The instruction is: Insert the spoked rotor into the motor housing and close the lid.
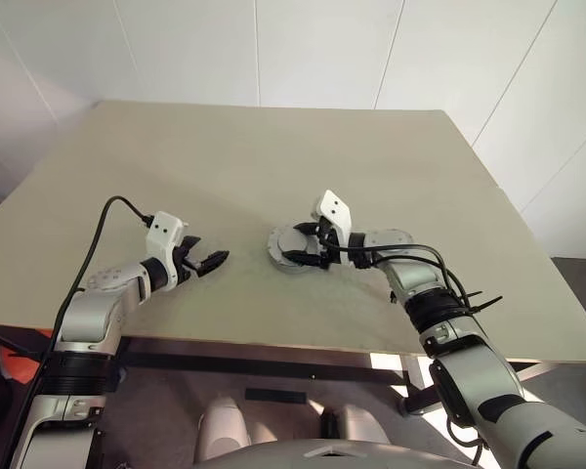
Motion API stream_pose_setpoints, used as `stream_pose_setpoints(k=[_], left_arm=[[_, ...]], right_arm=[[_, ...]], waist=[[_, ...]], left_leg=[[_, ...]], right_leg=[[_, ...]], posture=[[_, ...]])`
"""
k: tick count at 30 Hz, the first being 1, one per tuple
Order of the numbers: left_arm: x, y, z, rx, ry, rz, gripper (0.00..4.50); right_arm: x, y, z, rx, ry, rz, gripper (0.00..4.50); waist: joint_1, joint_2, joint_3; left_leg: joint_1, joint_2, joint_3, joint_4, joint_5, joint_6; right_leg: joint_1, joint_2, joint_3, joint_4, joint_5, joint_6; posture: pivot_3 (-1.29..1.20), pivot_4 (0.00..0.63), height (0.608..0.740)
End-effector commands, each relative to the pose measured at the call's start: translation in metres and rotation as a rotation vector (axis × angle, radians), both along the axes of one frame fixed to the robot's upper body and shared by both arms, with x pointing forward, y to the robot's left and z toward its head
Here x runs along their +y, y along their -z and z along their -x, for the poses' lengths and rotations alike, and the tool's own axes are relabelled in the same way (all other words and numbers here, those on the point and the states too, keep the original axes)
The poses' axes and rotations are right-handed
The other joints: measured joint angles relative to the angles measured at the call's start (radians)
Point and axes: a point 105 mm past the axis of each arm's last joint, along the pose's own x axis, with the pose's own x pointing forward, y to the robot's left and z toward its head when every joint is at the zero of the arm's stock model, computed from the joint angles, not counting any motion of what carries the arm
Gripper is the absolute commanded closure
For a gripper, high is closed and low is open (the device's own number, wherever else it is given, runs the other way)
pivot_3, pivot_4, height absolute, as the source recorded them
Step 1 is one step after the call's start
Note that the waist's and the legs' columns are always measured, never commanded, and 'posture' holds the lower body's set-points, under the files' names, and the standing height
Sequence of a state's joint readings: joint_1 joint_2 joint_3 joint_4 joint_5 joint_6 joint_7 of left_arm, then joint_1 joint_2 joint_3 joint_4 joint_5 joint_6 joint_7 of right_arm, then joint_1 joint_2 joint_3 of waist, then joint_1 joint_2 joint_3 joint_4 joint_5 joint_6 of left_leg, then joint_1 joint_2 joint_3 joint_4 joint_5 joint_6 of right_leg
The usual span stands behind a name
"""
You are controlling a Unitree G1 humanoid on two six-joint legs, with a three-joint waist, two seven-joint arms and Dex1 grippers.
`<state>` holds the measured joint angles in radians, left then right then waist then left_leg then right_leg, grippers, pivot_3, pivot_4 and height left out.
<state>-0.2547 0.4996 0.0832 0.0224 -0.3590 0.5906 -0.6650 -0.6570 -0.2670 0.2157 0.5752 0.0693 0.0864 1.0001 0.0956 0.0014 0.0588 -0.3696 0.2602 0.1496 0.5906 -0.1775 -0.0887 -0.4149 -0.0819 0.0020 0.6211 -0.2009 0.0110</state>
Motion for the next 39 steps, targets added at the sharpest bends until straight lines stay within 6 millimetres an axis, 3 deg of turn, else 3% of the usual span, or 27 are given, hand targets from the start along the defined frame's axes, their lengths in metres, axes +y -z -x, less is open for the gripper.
stream_pose_setpoints(k=[1,17,39], left_arm=[[-0.006,-0.02,-0.002,-0.062,0.029,0.024,0.0],[-0.005,-0.018,-0.002,-0.056,0.027,0.018,0.0],[-0.005,-0.018,-0.001,-0.057,0.024,0.012,0.0]], right_arm=[[-0.003,-0.005,0.0,-0.016,-0.007,0.018,1.33],[0.004,-0.03,0.001,0.002,-0.02,-0.11,1.33],[-0.005,-0.01,0.001,0.001,-0.015,0.001,1.33]], waist=[[0.0,0.0,0.0],[-0.003,0.0,0.0],[-0.002,0.0,0.0]], left_leg=[[0.0,0.0,0.0,0.0,0.0,0.0],[0.0,0.0,0.0,-0.003,0.0,-0.001],[0.0,0.0,0.0,-0.003,0.001,-0.001]], right_leg=[[0.0,0.0,0.0,0.0,0.0,0.0],[-0.001,0.0,0.0,-0.001,0.0,0.0],[-0.001,0.0,0.0,0.0,0.0,0.0]], posture=[[0.0,0.0,0.74],[0.0,0.0,0.74],[0.0,0.0,0.74]])
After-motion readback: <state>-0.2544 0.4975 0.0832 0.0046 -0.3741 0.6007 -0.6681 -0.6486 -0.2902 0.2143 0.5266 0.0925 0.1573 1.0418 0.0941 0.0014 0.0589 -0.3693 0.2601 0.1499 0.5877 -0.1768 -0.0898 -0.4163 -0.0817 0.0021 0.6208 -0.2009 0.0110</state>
